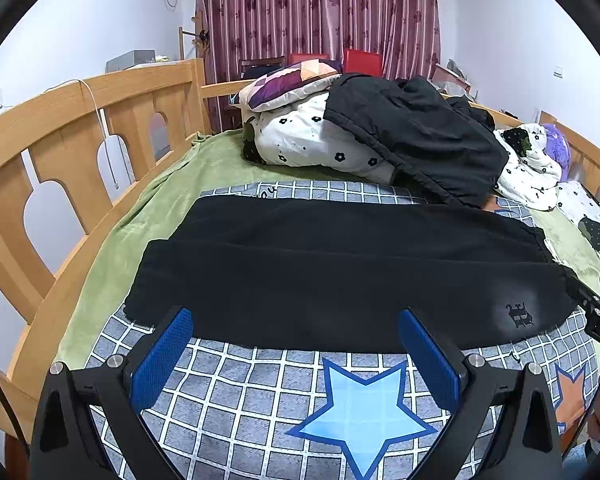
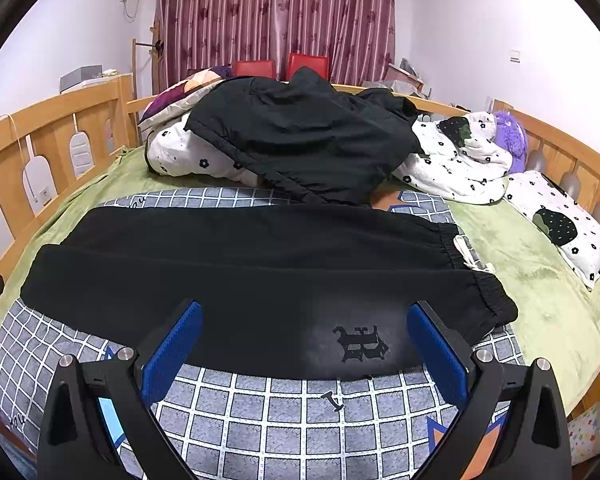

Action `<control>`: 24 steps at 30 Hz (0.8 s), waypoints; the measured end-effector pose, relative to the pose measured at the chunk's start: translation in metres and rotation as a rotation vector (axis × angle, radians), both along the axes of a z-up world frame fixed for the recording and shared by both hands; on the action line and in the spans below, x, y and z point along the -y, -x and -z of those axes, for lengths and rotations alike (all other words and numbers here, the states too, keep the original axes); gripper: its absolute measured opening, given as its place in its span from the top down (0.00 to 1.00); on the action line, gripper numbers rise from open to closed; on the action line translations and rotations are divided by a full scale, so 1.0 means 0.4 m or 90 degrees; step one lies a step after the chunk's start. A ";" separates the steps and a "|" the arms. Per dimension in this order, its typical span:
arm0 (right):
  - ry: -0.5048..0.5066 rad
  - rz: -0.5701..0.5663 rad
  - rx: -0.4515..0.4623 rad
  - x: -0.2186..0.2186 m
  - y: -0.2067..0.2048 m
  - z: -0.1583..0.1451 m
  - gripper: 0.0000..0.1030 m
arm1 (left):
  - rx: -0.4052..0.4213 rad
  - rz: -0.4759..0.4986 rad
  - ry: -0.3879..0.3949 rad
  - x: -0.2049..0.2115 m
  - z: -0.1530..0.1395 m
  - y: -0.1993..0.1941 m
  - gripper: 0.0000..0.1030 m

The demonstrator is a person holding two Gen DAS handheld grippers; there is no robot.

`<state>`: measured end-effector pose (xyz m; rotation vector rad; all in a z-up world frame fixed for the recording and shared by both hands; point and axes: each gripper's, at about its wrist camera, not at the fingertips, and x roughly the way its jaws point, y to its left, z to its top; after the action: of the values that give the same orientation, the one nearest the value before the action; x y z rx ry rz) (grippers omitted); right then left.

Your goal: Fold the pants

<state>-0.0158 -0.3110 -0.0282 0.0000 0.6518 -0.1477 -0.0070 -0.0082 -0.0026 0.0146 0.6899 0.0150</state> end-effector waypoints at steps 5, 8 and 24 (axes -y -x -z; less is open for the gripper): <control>0.013 0.000 0.004 0.004 0.018 -0.004 0.02 | -0.002 -0.004 -0.005 0.002 -0.009 0.007 0.00; 0.020 0.002 0.014 0.010 0.036 -0.012 0.02 | -0.002 -0.025 -0.013 0.014 -0.027 0.024 0.00; -0.034 -0.035 0.046 0.000 0.067 -0.093 0.02 | 0.010 -0.009 0.014 -0.020 -0.026 0.048 0.00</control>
<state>-0.0427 -0.3112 0.0092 0.0384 0.5830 -0.0770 -0.0262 -0.0003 0.0079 -0.0121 0.6745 0.0207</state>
